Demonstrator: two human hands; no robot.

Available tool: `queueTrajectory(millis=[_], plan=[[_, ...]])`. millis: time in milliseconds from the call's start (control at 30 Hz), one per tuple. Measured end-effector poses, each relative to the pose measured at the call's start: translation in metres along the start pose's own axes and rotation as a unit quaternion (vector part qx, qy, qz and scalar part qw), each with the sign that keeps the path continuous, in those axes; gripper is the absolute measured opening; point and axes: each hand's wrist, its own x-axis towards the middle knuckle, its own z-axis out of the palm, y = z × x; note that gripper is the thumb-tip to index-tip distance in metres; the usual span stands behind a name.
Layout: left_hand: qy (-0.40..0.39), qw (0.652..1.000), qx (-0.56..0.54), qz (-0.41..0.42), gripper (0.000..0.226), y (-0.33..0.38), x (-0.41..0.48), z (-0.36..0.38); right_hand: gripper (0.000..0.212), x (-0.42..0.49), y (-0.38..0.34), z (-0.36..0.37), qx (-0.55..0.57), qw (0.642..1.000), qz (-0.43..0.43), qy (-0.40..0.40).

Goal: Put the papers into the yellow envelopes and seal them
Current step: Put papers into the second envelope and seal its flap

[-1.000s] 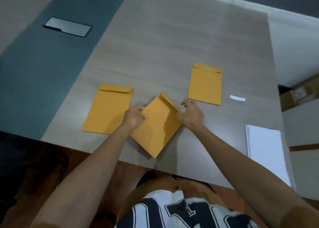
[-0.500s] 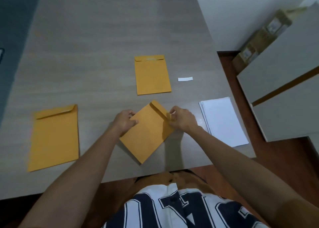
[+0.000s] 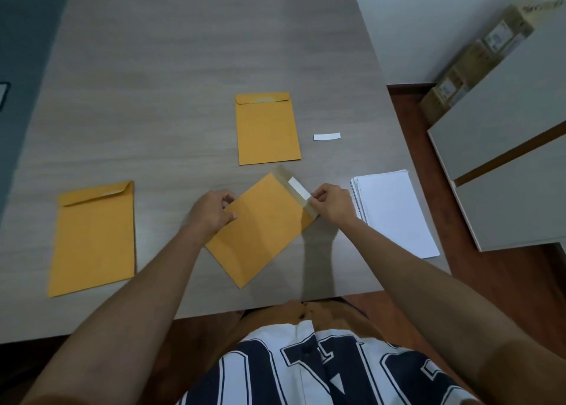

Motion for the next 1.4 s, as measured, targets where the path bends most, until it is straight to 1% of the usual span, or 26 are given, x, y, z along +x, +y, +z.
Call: queueTrajectory(millis=[67,133,200,300,467,567,700,800,867,933,1033,1100,1167,1300,1333,1400], plan=[[0.015,1.0,0.022,0.008,0.048,0.002,-0.002,0.001,0.011,-0.001,-0.001,0.004,-0.019,1.0,0.0,0.013],[0.023,0.998,0.05,0.004,0.053,0.006,-0.006,0.003,0.015,-0.003,-0.003,0.007,-0.051,0.998,-0.01,0.029],[0.028,0.997,0.072,0.003,0.054,0.009,-0.007,0.006,0.018,-0.007,-0.005,0.009,-0.065,0.997,-0.011,0.038],[0.04,0.995,0.089,0.014,0.054,0.021,-0.009,0.011,0.02,-0.012,-0.007,0.01,-0.053,0.998,-0.009,0.034],[0.041,0.996,0.057,0.052,0.052,0.05,-0.015,0.022,0.024,-0.018,-0.012,0.007,-0.023,0.998,-0.006,0.053],[0.051,0.995,0.04,0.077,0.045,0.07,-0.019,0.03,0.027,-0.016,-0.013,-0.005,-0.001,0.998,-0.011,0.057],[0.076,0.993,0.025,0.087,0.025,0.097,-0.029,0.047,0.027,-0.016,-0.006,-0.026,0.029,0.997,-0.011,0.066],[0.089,0.992,0.003,0.093,0.016,0.13,-0.036,0.073,0.026,-0.017,0.022,-0.053,0.023,0.996,-0.001,0.087],[0.082,0.993,-0.028,0.082,0.014,0.152,-0.04,0.092,0.027,-0.017,0.045,-0.07,-0.001,0.995,0.015,0.102],[0.068,0.994,-0.059,0.062,0.02,0.176,-0.044,0.117,0.03,-0.019,0.074,-0.09,-0.019,0.992,0.037,0.118],[0.039,0.995,-0.084,0.047,0.039,0.204,-0.045,0.148,0.042,-0.021,0.112,-0.114,-0.054,0.987,0.068,0.137],[0.032,0.995,-0.088,0.029,0.041,0.218,-0.043,0.163,0.053,-0.022,0.13,-0.125,-0.08,0.983,0.093,0.138],[0.025,0.996,-0.087,0.008,0.031,0.231,-0.044,0.178,0.064,-0.023,0.146,-0.135,-0.098,0.98,0.119,0.123],[0.017,0.997,-0.069,-0.022,0.044,0.247,-0.046,0.197,0.075,-0.02,0.162,-0.14,-0.103,0.985,0.124,0.069],[0.018,0.997,-0.067,-0.027,0.049,0.249,-0.047,0.2,0.077,-0.02,0.164,-0.139,-0.101,0.986,0.12,0.061],[0.025,0.996,-0.071,-0.043,0.052,0.254,-0.047,0.205,0.078,-0.019,0.167,-0.138,-0.099,0.988,0.108,0.055]])
